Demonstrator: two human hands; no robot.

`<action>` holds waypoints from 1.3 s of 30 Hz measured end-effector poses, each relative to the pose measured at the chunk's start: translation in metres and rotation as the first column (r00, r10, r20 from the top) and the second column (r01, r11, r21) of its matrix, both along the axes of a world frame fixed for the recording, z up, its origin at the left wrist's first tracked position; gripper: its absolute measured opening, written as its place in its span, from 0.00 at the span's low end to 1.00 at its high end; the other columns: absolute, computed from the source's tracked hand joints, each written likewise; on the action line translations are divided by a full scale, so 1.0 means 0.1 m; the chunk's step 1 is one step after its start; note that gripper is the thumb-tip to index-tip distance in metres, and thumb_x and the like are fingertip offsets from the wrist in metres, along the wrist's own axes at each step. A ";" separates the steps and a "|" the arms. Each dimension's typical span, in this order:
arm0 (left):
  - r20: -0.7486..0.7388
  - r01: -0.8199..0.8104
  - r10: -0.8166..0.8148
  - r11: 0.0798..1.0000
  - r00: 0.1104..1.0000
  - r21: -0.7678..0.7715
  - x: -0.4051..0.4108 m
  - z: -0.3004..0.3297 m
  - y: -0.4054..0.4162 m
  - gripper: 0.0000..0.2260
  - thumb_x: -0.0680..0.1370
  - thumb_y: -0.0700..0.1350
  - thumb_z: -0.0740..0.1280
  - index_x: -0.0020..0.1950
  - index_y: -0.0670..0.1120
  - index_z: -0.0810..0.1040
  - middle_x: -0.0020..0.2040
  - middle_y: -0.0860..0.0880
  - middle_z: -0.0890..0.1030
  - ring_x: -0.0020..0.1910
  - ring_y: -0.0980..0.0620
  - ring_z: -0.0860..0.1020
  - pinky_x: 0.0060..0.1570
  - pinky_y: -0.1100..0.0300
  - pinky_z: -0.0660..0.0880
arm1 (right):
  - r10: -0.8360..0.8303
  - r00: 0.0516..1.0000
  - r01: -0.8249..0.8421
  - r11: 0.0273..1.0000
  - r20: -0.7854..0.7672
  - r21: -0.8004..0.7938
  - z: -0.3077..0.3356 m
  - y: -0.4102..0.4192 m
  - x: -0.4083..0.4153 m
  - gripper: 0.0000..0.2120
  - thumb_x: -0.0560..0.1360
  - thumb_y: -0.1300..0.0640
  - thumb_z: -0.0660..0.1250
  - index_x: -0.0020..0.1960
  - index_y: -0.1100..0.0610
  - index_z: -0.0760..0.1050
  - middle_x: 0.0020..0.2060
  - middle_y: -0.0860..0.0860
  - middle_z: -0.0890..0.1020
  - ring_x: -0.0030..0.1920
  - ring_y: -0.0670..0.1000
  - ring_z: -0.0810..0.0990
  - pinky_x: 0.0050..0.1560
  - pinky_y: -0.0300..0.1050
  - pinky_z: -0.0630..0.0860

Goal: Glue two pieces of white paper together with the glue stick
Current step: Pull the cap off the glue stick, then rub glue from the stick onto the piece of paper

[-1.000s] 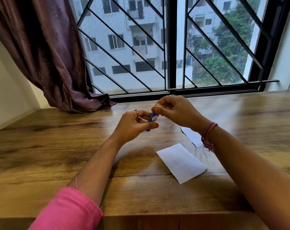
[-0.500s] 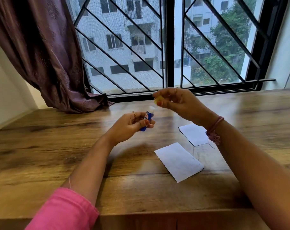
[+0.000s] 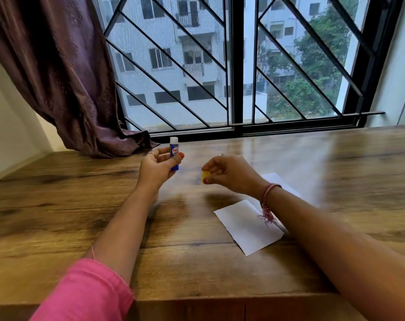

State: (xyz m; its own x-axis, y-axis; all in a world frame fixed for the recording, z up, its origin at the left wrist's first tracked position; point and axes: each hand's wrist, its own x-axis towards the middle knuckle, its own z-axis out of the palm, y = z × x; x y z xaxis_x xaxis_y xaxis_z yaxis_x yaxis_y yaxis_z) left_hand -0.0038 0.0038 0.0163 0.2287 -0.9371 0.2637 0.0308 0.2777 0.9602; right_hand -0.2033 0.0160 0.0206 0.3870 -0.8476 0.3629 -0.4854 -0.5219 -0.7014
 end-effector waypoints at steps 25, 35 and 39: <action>-0.150 0.268 -0.276 0.961 0.949 -0.073 -0.33 0.14 0.30 0.17 0.67 0.47 0.75 0.53 0.43 0.78 0.42 0.48 0.85 0.44 0.52 0.84 0.45 0.60 0.80 | -0.020 0.850 -0.186 0.924 0.527 0.335 0.16 0.29 0.07 0.16 0.69 0.59 0.75 0.54 0.61 0.78 0.47 0.57 0.85 0.47 0.51 0.83 0.47 0.39 0.81; -0.138 0.355 -0.360 0.933 0.923 -0.065 -0.41 0.13 0.37 0.13 0.64 0.48 0.77 0.44 0.43 0.82 0.42 0.44 0.85 0.44 0.49 0.83 0.50 0.57 0.79 | -0.098 0.738 -0.321 0.819 0.668 0.476 0.17 0.44 -0.05 0.11 0.73 0.64 0.69 0.55 0.67 0.78 0.44 0.56 0.83 0.44 0.48 0.83 0.45 0.35 0.80; -0.091 0.432 -0.435 0.900 0.896 -0.054 -0.53 0.10 0.41 0.09 0.63 0.48 0.78 0.39 0.48 0.84 0.40 0.46 0.85 0.43 0.51 0.83 0.48 0.60 0.79 | -0.085 0.749 -0.347 0.795 0.657 0.498 0.12 0.54 -0.25 0.08 0.74 0.61 0.67 0.50 0.64 0.79 0.40 0.55 0.83 0.40 0.46 0.83 0.41 0.33 0.79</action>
State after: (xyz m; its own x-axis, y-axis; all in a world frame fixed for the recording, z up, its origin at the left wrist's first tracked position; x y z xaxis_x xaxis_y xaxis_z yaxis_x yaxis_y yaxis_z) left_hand -0.0566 0.0453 0.0259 -0.1722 -0.9409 0.2916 0.2487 0.2449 0.9371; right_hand -0.2285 0.0697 0.0321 0.3793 -0.9245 0.0375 0.2135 0.0481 -0.9758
